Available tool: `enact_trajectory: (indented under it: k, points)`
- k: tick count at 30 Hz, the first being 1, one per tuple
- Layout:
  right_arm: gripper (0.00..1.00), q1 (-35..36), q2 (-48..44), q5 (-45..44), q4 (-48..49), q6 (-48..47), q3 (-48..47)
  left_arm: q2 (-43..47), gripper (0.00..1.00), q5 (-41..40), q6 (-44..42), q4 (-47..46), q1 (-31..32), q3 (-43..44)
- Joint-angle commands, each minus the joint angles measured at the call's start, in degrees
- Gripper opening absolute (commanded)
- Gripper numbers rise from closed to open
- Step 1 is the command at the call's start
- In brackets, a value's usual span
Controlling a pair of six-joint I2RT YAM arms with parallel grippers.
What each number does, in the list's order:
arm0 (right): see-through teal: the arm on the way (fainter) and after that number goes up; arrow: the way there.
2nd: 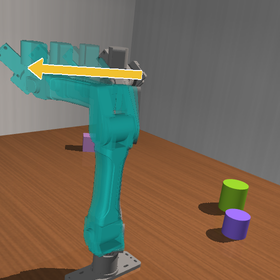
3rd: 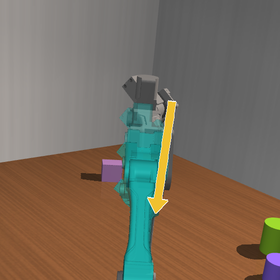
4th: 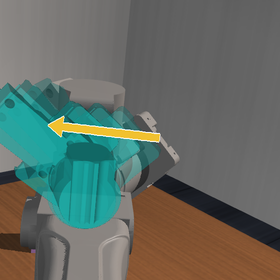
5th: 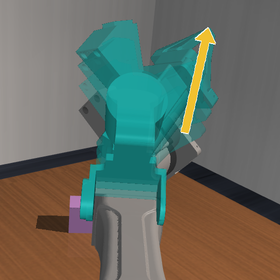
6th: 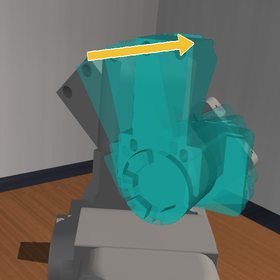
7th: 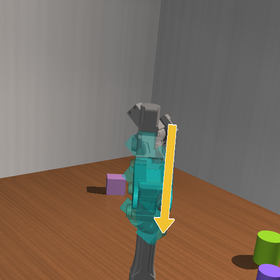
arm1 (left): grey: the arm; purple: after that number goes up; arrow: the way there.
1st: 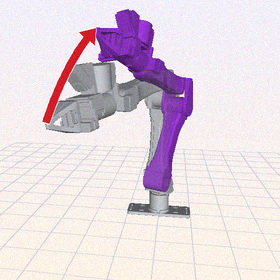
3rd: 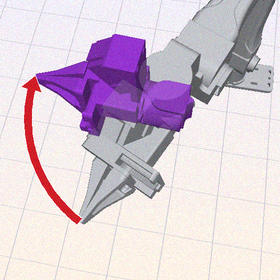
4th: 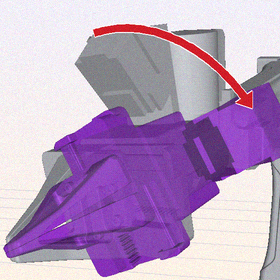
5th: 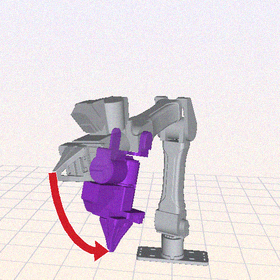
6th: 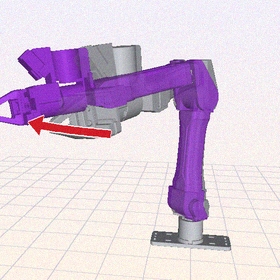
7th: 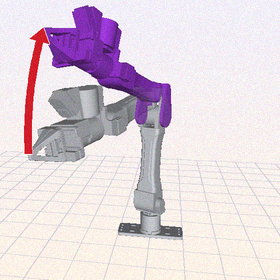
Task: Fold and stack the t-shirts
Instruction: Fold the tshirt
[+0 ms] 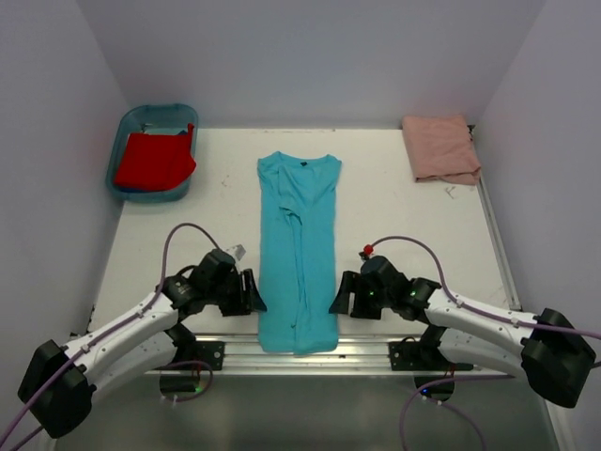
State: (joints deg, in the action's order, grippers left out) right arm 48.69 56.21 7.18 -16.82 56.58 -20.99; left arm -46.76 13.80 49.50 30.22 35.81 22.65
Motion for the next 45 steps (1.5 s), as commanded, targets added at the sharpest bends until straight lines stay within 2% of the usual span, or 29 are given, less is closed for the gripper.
enact_trajectory:
  k: [1,6,12,16,20,22,24,25,26,27,28,30,37,43,45]
  points:
    - [0.73,2.2,0.2,3.1,4.6,4.2,0.4,-0.3,0.56,1.7,5.5,-0.4,4.9,-1.6]
    - [0.69,6.8,0.0,3.5,7.4,9.6,3.1,2.0,0.52,3.0,10.9,-2.0,11.3,-5.2]
    - [0.67,10.5,0.7,3.6,9.5,13.5,5.3,4.0,0.49,1.4,13.5,1.9,14.7,-7.4]
    - [0.57,10.9,2.2,4.2,12.2,14.6,6.1,1.5,0.47,0.7,14.7,0.2,16.0,-8.9]
    - [0.42,11.5,4.9,4.5,15.5,15.2,6.5,-0.8,0.44,-0.5,15.3,-7.2,17.4,-11.7]
    - [0.38,11.7,5.9,4.9,15.9,15.4,6.5,-2.0,0.43,-0.9,15.4,-9.9,17.5,-11.9]
    - [0.28,11.8,6.4,4.9,16.2,15.5,6.6,-2.5,0.38,-0.8,15.2,-10.8,17.9,-11.8]
    - [0.23,12.0,6.3,4.9,16.1,15.6,6.7,-2.5,0.33,-1.0,15.0,-10.9,18.1,-11.5]
    - [0.12,12.0,6.1,4.9,16.0,15.6,6.7,-2.4,0.27,-1.2,14.9,-10.5,18.3,-10.8]
    - [0.05,12.1,5.7,4.8,15.8,15.5,6.6,-2.0,0.15,-1.3,14.8,-10.2,18.7,-10.4]
    - [0.00,12.0,5.3,4.6,15.4,15.4,6.5,-1.0,0.08,-1.8,14.8,-9.9,18.9,-10.1]
    - [0.00,12.1,4.3,4.4,14.0,14.4,5.6,0.3,0.00,-2.4,14.5,-8.8,19.2,-8.7]
    - [0.00,12.1,-0.7,-0.1,4.3,5.1,-2.9,4.8,0.00,-7.5,11.2,-8.1,19.4,-4.4]
    - [0.00,12.0,0.9,-5.9,-1.5,-0.7,-10.5,3.1,0.00,-13.8,5.9,-8.5,19.4,0.4]
    - [0.00,12.0,1.4,-7.0,-1.9,-1.4,-11.6,2.1,0.00,-18.3,4.0,-7.9,19.4,1.8]
